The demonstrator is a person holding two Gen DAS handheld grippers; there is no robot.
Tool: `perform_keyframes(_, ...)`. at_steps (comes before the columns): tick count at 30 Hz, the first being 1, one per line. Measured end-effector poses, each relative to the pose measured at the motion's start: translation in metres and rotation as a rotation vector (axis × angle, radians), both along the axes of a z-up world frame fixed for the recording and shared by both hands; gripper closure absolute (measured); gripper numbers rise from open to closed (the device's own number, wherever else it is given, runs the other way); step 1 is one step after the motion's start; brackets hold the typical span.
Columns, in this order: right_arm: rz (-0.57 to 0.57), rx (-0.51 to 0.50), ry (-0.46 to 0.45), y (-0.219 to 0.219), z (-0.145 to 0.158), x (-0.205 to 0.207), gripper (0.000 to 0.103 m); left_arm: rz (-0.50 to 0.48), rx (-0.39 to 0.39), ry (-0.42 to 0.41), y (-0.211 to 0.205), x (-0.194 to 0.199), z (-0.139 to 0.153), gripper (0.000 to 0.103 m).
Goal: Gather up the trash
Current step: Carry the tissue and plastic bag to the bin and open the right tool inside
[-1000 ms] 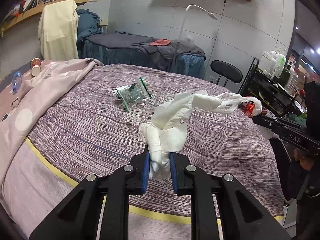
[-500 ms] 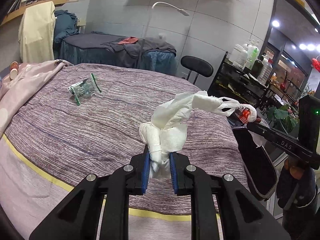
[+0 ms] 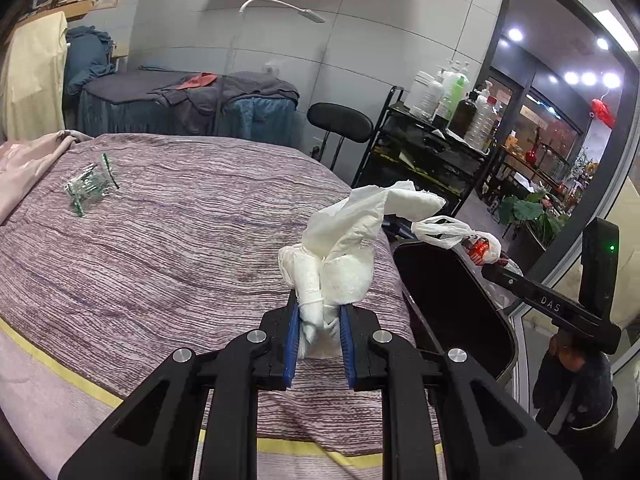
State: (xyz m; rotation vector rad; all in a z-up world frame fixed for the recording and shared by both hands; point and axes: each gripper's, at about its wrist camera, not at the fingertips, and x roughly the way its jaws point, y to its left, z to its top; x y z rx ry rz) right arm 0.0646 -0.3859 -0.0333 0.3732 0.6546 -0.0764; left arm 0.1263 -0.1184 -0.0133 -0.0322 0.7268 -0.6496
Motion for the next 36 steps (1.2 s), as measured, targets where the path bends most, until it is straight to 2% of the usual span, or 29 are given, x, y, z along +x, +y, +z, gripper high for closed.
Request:
perform_keyframes(9,-0.162,0.041,0.093,-0.054,-0.039,-0.026,0.092,-0.074,0.004,-0.003,-0.039,-0.017,0.0,0.086)
perform_keyframes(18,-0.219,0.033,0.185,-0.069,-0.076,-0.025,0.092,-0.138,0.018,0.015,-0.069,-0.024,-0.006,0.086)
perform_keyframes(20,-0.23,0.019,0.205,-0.07,-0.081,-0.023,0.088,-0.149,0.019,0.019,-0.075,-0.025,-0.007,0.086)
perform_keyframes(21,-0.232,0.016,0.21,-0.07,-0.083,-0.023,0.081,-0.156,0.02,0.023,-0.077,-0.025,-0.008,0.086)
perform_keyframes(22,-0.232,0.013,0.214,-0.069,-0.084,-0.023,0.064,-0.162,0.02,0.027,-0.079,-0.026,-0.009,0.086)
perform_keyframes(23,-0.241,0.01,0.214,-0.069,-0.086,-0.024,0.054,-0.169,0.022,0.032,-0.082,-0.026,-0.01,0.086)
perform_keyframes(24,-0.255,0.007,0.209,-0.069,-0.085,-0.026,0.038,-0.175,0.024,0.035,-0.085,-0.027,-0.011,0.086)
perform_keyframes(28,-0.27,0.011,0.172,-0.07,-0.08,-0.034,0.029,-0.207,0.032,0.046,-0.097,-0.03,-0.014,0.086)
perform_keyframes(36,-0.323,0.002,0.084,-0.079,-0.054,-0.054,0.029,-0.283,0.049,0.057,-0.129,-0.037,-0.015,0.086)
